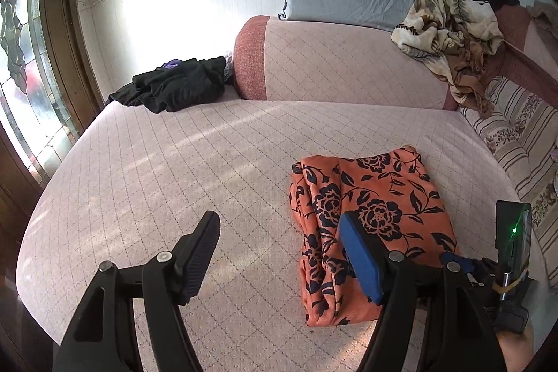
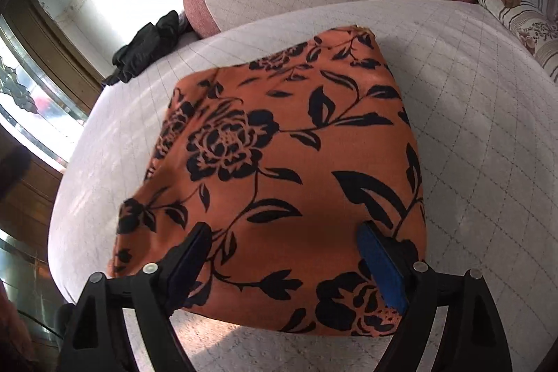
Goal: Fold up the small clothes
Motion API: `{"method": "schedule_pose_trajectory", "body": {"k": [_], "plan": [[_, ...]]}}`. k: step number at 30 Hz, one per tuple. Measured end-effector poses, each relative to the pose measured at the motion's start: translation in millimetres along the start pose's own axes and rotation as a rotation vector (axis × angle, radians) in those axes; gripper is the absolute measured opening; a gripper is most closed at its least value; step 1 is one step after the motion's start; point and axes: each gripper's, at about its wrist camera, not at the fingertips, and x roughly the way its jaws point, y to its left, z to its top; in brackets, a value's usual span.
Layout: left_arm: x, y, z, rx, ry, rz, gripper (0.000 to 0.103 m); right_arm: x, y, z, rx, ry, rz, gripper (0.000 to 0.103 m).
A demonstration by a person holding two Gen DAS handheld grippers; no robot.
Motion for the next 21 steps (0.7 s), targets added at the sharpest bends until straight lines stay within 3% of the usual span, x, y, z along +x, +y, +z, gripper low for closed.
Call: {"method": "schedule_pose_trajectory", "body": {"k": [3, 6, 10, 12, 15, 21], "plan": [[-13.4, 1.5, -0.1, -0.012, -0.029, 0.009, 0.072, -21.3, 12.9, -1.1, -0.017, -0.063, 0.009, 0.088], [-23.8, 0.4, -0.1, -0.022, -0.049, 0.013, 0.075, -32.7, 22.5, -2.8, -0.067, -0.119, -0.055, 0.088], [-33.1, -2.4, -0.8, -0.021, -0.054, 0.006, 0.075, -3.0, 11.4, -10.5, -0.056, -0.006, -0.127, 0.088], [-37.2, -3.1, -1.3, -0.011, -0.061, 0.006, 0.076, -3.5, 13.6, -12.9, -0.079, -0.012, -0.143, 0.088], [-38.1, -2.9, -2.3, -0.015, -0.062, 0.006, 0.078, -27.6, 18.2, -10.8, -0.056, -0.062, -0.11, 0.088], [-35.5, -6.6, -9.2, -0.018, -0.044, 0.017, 0.079, -78.6, 21.7, -13.6, -0.052, -0.162, -0.136, 0.088]]}}
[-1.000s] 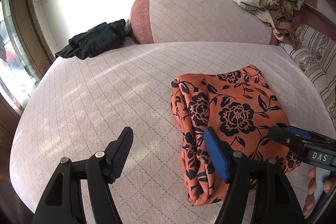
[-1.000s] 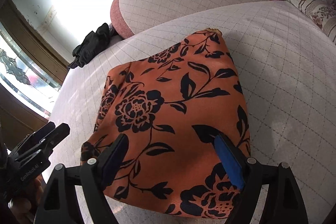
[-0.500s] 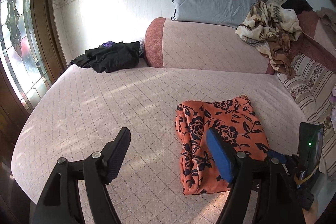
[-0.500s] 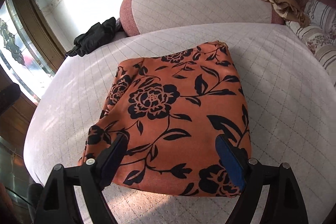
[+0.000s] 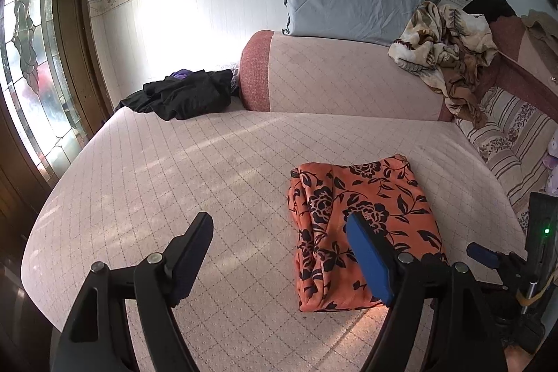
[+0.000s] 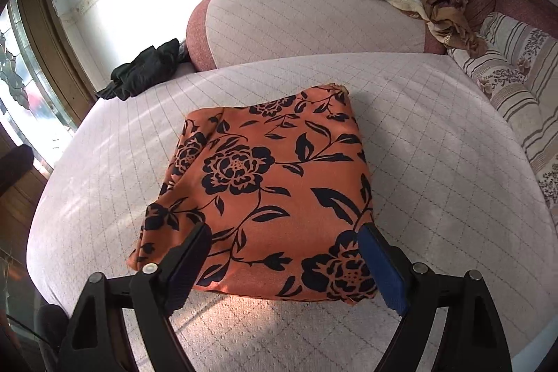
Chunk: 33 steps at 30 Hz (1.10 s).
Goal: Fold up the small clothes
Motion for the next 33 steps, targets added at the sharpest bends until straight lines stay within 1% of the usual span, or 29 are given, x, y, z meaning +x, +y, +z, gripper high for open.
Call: {"method": "schedule_pose_trajectory", "body": {"k": [3, 5, 8, 10, 11, 12, 14, 18, 22, 24, 28, 33], "plan": [[-0.4, -3.5, -3.1, 0.013, -0.002, 0.01, 0.084, -21.6, 1.1, -4.5, -0.006, -0.024, -0.043, 0.088], [-1.2, -4.6, -6.6, 0.018, -0.012, 0.014, 0.09, -29.7, 1.0, -8.2, -0.005, -0.018, -0.07, 0.088], [-1.2, -5.0, -13.5, 0.027, -0.02, 0.027, 0.092, -39.1, 1.1, -21.2, -0.007, -0.02, -0.095, 0.089], [2.2, -5.2, -18.9, 0.032, -0.003, 0.037, 0.092, -42.6, 3.5, -28.2, -0.02, -0.014, -0.109, 0.089], [4.4, -4.8, -21.8, 0.027, 0.01, 0.029, 0.092, -44.5, 4.8, -31.9, -0.025, -0.013, -0.116, 0.091], [6.4, -4.4, -24.6, 0.021, 0.024, 0.02, 0.092, -46.2, 5.9, -34.0, -0.031, -0.014, -0.121, 0.097], [8.8, -2.4, -29.2, 0.011, 0.041, 0.012, 0.092, -51.2, 8.1, -36.4, -0.044, -0.036, -0.111, 0.103], [9.1, -1.1, -33.9, 0.007, 0.059, 0.004, 0.092, -64.2, 11.3, -33.0, -0.048, -0.079, -0.12, 0.103], [8.3, -1.3, -36.0, 0.017, 0.082, -0.034, 0.095, -66.7, 15.9, -29.1, -0.07, -0.079, -0.13, 0.103], [8.5, -2.6, -36.6, 0.026, 0.091, -0.028, 0.095, -66.7, 16.9, -29.1, -0.069, -0.07, -0.13, 0.103], [8.3, -8.7, -36.7, 0.059, 0.092, 0.01, 0.095, -67.1, 17.9, -31.0, -0.071, -0.064, -0.136, 0.103], [6.3, -9.0, -35.2, 0.054, 0.075, -0.02, 0.095, -69.1, 19.3, -28.6, -0.08, -0.07, -0.139, 0.103]]}}
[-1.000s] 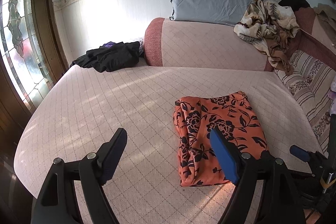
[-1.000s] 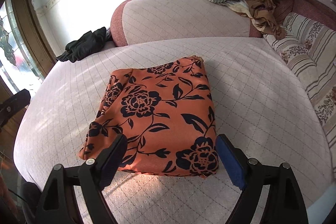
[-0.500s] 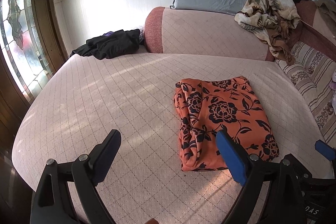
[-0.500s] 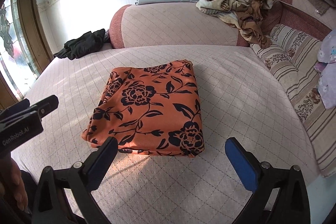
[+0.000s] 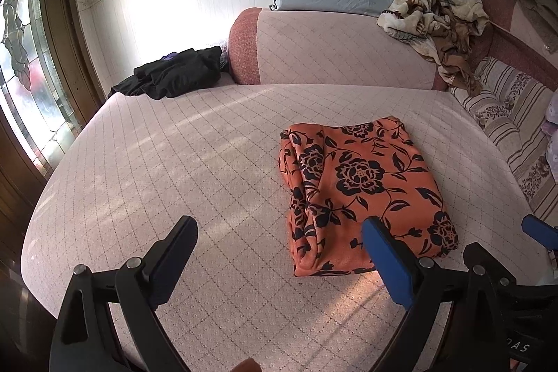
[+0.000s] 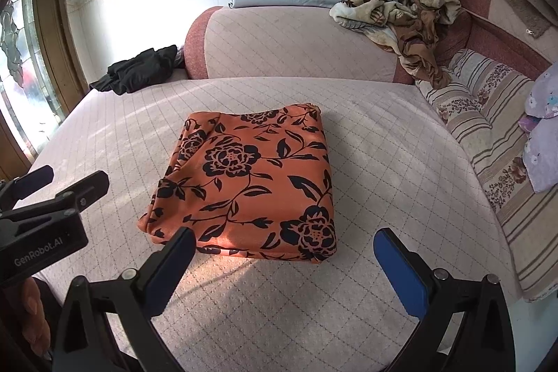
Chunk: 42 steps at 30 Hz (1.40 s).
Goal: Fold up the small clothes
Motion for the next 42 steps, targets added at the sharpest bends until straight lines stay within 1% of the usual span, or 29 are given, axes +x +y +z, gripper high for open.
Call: {"method": "schedule_pose_trajectory", "body": {"k": [16, 23, 36, 42], "plan": [[5.5, -3.4, 1.2, -0.001, 0.011, -0.005, 0.095, 0.0, 1.7, 4.9, -0.016, -0.005, -0.014, 0.103], [8.9, -1.3, 3.0, -0.021, 0.016, -0.016, 0.095, 3.2, 2.9, 6.6, -0.019, 0.0, -0.015, 0.103], [13.7, -4.6, 5.2, -0.017, 0.018, -0.029, 0.095, 5.2, 4.4, 10.3, -0.032, -0.009, -0.017, 0.103], [13.2, -6.7, 9.4, -0.013, 0.007, -0.032, 0.095, 4.8, 4.1, 13.4, -0.037, -0.018, -0.015, 0.103]]}}
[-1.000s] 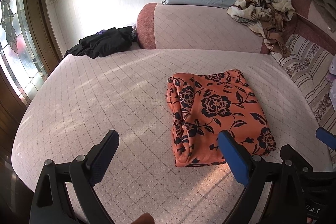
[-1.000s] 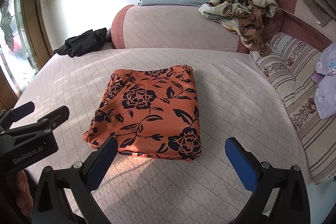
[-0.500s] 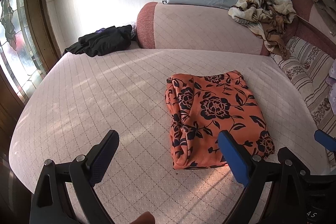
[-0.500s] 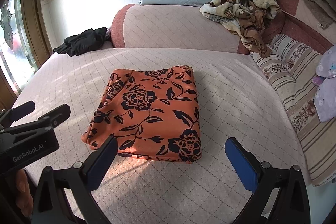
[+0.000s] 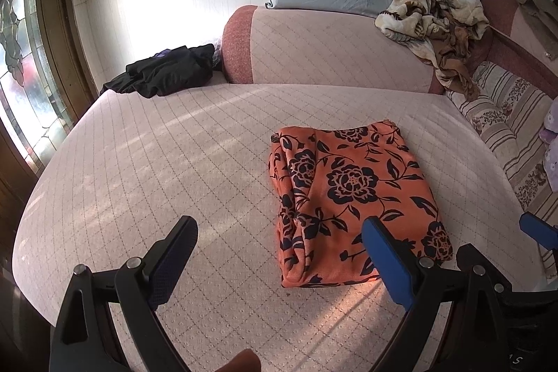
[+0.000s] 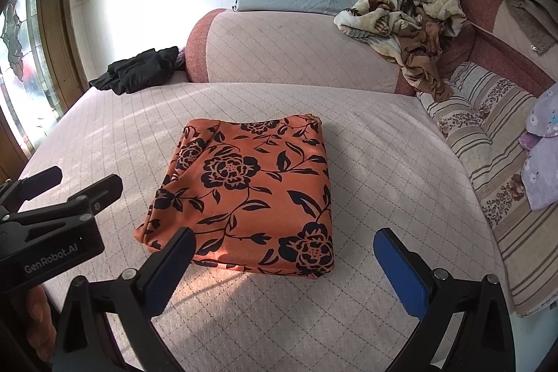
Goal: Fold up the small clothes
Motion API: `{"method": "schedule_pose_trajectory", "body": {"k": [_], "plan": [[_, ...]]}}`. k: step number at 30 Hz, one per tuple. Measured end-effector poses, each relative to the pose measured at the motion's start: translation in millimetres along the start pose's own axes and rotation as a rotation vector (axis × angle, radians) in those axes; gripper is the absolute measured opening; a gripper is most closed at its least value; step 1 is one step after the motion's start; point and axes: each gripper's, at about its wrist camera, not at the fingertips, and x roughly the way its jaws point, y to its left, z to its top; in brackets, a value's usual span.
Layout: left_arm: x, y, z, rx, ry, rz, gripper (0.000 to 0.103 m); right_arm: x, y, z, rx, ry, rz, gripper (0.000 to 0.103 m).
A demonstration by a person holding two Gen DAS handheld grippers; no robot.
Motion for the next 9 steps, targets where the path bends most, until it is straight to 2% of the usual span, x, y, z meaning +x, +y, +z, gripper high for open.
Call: {"method": "schedule_pose_trajectory", "body": {"k": [9], "plan": [[5.2, -2.5, 6.4, 0.01, -0.02, 0.02, 0.095, 6.7, -0.7, 2.4, -0.002, 0.005, 0.001, 0.103]]}}
